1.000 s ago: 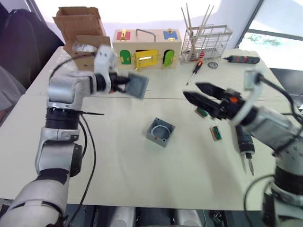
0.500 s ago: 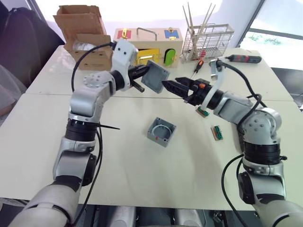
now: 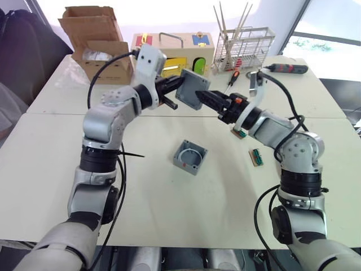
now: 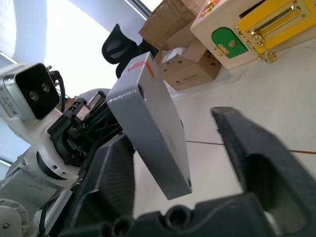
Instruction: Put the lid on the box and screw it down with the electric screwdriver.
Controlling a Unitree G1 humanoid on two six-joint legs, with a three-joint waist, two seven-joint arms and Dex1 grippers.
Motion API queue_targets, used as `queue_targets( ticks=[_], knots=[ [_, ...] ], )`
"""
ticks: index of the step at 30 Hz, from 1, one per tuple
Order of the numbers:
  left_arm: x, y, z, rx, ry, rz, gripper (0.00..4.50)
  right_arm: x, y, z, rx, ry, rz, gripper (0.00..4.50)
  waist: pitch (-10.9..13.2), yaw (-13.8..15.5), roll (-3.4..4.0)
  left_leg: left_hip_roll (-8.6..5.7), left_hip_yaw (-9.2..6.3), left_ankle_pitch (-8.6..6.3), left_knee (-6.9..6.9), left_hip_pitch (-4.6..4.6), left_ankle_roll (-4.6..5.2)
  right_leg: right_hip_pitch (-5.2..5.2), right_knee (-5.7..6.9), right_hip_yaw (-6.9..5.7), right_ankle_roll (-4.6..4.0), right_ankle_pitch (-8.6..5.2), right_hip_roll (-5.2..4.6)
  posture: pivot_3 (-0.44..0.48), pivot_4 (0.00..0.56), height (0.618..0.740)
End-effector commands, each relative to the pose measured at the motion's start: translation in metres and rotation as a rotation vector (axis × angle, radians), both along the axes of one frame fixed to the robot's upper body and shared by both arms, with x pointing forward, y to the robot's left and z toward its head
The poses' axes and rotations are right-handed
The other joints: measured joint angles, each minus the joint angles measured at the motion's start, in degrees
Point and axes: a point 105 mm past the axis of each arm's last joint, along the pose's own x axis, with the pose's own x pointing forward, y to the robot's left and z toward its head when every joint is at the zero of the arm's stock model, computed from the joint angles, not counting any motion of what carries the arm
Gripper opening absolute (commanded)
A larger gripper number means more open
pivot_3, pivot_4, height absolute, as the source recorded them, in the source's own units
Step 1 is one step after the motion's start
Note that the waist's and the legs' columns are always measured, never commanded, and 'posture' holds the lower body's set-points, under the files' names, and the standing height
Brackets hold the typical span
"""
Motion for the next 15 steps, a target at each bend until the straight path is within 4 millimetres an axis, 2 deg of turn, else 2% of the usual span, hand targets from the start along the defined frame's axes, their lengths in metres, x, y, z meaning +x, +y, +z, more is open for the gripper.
queue_targets(
  ticks=[1,2,3,6,11,12,14,15],
  knots=[
    [-0.009,-0.001,0.021,-0.028,-0.074,-0.025,0.0,-0.004,-0.001,0.013,0.012,-0.058,-0.005,0.78,0.0,-0.1,0.0,0.0,0.0,0.0,-0.01,0.0,0.0,-0.01,0.0,0.0,0.0,0.0,0.0,0.0,0.15,0.735],
    [-0.009,-0.001,0.021,-0.032,-0.074,-0.028,0.0,-0.005,0.0,0.012,0.007,-0.059,-0.002,0.29,0.0,-0.1,0.0,0.01,0.0,0.0,-0.01,0.0,0.0,-0.01,0.0,-0.01,0.0,0.0,0.0,0.0,0.15,0.735],
    [-0.01,-0.001,0.021,-0.04,-0.073,-0.033,0.0,-0.005,0.001,0.011,0.004,-0.059,0.001,0.13,0.0,-0.1,0.0,0.0,0.0,0.0,-0.01,0.0,0.0,-0.01,0.01,0.0,0.0,0.0,0.01,0.0,0.15,0.735],
    [-0.01,0.004,0.023,-0.079,-0.054,-0.037,0.0,-0.005,0.003,0.009,-0.024,-0.072,-0.005,0.14,0.0,-0.1,0.0,0.0,0.0,0.0,-0.01,0.0,0.0,-0.01,0.01,0.0,0.0,0.0,0.01,0.0,0.15,0.735],
    [-0.012,0.016,0.029,-0.19,-0.006,-0.071,1.96,-0.006,0.005,0.011,-0.059,-0.115,-0.014,0.14,0.0,-0.1,0.0,0.01,0.0,0.0,-0.01,0.0,0.0,-0.02,0.01,0.0,0.0,0.0,0.01,0.0,0.15,0.735],
    [-0.012,0.022,0.033,-0.223,0.005,-0.068,2.6,-0.006,0.005,0.012,-0.072,-0.135,-0.023,0.14,0.0,-0.1,0.0,0.01,0.0,0.0,-0.01,0.0,0.0,-0.02,0.01,0.0,0.0,0.0,0.01,0.0,0.15,0.735],
    [-0.017,0.043,0.041,-0.323,0.062,-0.087,3.59,-0.006,-0.001,0.018,-0.115,-0.222,-0.075,0.14,0.0,-0.3,0.0,0.01,0.0,0.0,0.0,0.0,0.0,-0.03,0.02,0.0,0.0,0.0,0.01,0.0,0.15,0.735],
    [-0.019,0.05,0.044,-0.352,0.076,-0.095,3.59,-0.006,-0.004,0.021,-0.132,-0.256,-0.095,0.14,0.0,-0.3,0.0,0.01,0.0,0.0,-0.01,0.0,0.0,-0.05,0.02,0.0,0.0,0.0,0.01,0.0,0.15,0.735]
  ],
)
